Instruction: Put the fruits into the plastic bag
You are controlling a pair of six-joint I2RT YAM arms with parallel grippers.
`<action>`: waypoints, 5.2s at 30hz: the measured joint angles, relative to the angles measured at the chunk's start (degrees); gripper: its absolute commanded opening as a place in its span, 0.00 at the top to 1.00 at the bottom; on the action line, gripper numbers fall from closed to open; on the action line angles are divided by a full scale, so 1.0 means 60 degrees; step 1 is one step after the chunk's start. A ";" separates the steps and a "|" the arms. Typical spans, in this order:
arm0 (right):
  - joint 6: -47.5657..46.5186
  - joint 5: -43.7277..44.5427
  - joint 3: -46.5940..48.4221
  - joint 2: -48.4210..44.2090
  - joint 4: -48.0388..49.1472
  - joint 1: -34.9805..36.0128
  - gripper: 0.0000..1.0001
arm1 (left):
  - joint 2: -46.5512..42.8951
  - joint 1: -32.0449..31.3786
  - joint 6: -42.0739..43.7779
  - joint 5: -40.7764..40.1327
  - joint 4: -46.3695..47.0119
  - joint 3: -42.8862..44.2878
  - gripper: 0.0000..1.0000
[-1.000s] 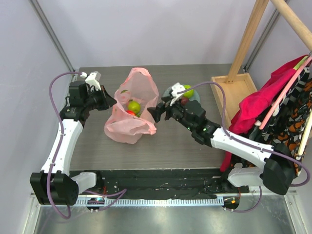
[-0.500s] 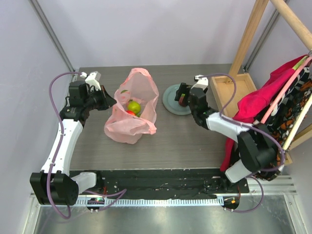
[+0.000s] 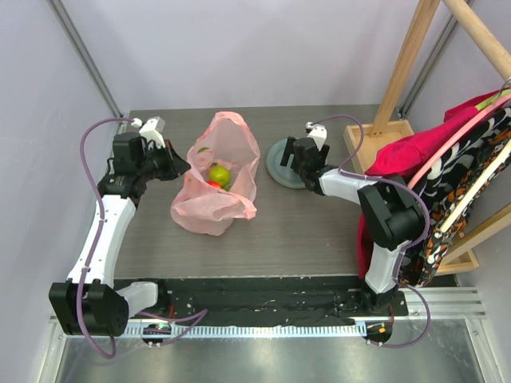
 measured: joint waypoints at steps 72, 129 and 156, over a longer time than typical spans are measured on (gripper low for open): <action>-0.2484 -0.3676 0.3850 0.1235 -0.2856 0.3541 0.47 | -0.0095 0.0000 -0.0004 0.0004 -0.0004 0.0000 1.00; -0.2306 -0.2306 -0.2579 -0.4863 0.5635 0.3187 0.02 | -0.0098 0.0000 -0.0004 0.0004 -0.0004 0.0000 1.00; -0.1384 0.1843 0.3646 0.2182 -0.1931 -0.0506 0.00 | -0.0095 0.0000 0.0000 -0.0025 -0.0011 0.0000 1.00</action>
